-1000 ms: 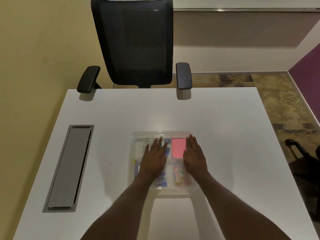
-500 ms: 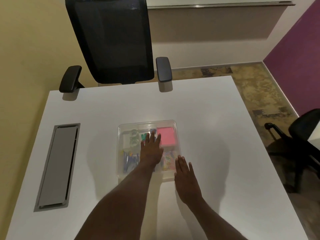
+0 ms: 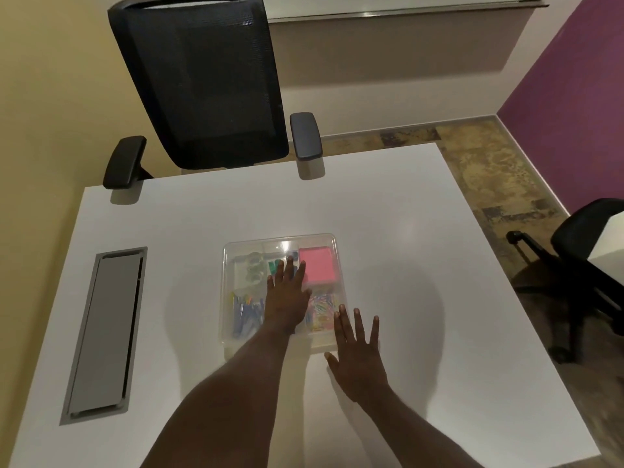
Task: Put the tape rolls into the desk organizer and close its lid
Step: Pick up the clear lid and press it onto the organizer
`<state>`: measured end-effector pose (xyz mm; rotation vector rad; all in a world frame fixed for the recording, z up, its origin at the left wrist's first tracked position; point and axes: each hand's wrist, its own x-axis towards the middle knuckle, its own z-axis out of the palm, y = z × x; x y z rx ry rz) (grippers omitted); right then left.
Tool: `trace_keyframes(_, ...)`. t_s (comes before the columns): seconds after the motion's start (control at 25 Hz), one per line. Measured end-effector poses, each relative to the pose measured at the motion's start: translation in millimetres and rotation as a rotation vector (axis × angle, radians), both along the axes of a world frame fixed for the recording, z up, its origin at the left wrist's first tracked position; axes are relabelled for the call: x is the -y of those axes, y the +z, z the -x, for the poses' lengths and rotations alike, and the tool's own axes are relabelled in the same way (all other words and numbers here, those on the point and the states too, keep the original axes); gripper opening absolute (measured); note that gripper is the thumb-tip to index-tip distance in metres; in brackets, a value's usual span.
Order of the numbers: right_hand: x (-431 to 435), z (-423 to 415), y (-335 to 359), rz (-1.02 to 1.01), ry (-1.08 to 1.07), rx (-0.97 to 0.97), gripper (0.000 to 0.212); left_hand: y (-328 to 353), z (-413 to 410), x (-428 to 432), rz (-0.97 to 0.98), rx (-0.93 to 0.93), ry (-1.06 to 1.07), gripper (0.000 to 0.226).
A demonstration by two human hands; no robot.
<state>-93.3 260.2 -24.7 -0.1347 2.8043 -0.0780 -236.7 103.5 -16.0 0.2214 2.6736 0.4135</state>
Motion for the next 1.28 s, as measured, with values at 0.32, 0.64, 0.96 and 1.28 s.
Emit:
trace_keyframes(0.32,46.8,8.4,6.9,0.069,0.2,-0.073,0.067,-4.6,-73.2,43.1,-0.004,-0.118,0.06,0.059)
trace_keyframes(0.64,81.7,11.6,-0.4,0.157,0.238,-0.013,0.071,-14.8,-132.7,103.4,0.006,-0.135,0.218,0.065)
trace_keyframes(0.96,83.0,5.2,-6.9,0.12,0.242,0.033,0.075,-27.2,-156.3,99.3,-0.005,-0.106,0.282,0.08)
trace_keyframes(1.28,74.8,13.1,0.2,0.172,0.227,0.028,0.064,-28.0,-160.9,95.3,0.15,-0.112,0.229,0.075)
